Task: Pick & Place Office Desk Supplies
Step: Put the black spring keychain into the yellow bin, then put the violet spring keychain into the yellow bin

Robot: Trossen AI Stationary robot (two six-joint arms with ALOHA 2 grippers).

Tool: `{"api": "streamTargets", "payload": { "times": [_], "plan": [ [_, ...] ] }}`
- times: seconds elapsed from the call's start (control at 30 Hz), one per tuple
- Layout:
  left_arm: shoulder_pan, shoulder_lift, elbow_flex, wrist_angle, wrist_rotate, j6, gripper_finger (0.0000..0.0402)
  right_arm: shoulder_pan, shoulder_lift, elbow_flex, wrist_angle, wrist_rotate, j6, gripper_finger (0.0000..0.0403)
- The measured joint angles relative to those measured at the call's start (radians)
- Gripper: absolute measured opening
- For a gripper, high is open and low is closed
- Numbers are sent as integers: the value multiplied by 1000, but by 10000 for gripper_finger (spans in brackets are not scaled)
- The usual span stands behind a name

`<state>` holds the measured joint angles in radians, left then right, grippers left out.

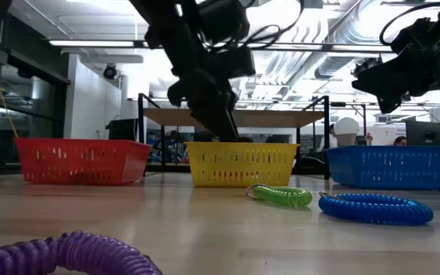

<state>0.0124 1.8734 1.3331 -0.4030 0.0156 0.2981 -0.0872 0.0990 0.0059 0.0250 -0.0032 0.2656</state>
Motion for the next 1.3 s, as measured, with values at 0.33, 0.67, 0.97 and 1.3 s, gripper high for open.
{"api": "streamTargets", "payload": {
  "times": [0.33,0.67,0.97,1.3],
  "plan": [
    [5,9,0,0,14,-12,53,0,0,0,0,0,0,94],
    [8,9,0,-5,15,-11,106,0,0,0,0,0,0,94],
    [-5,-58,-2,-1,13,35,108,0,0,0,0,0,0,94],
    [-115,-77,-1,-4,13,23,108,0,0,0,0,0,0,94]
  ]
}}
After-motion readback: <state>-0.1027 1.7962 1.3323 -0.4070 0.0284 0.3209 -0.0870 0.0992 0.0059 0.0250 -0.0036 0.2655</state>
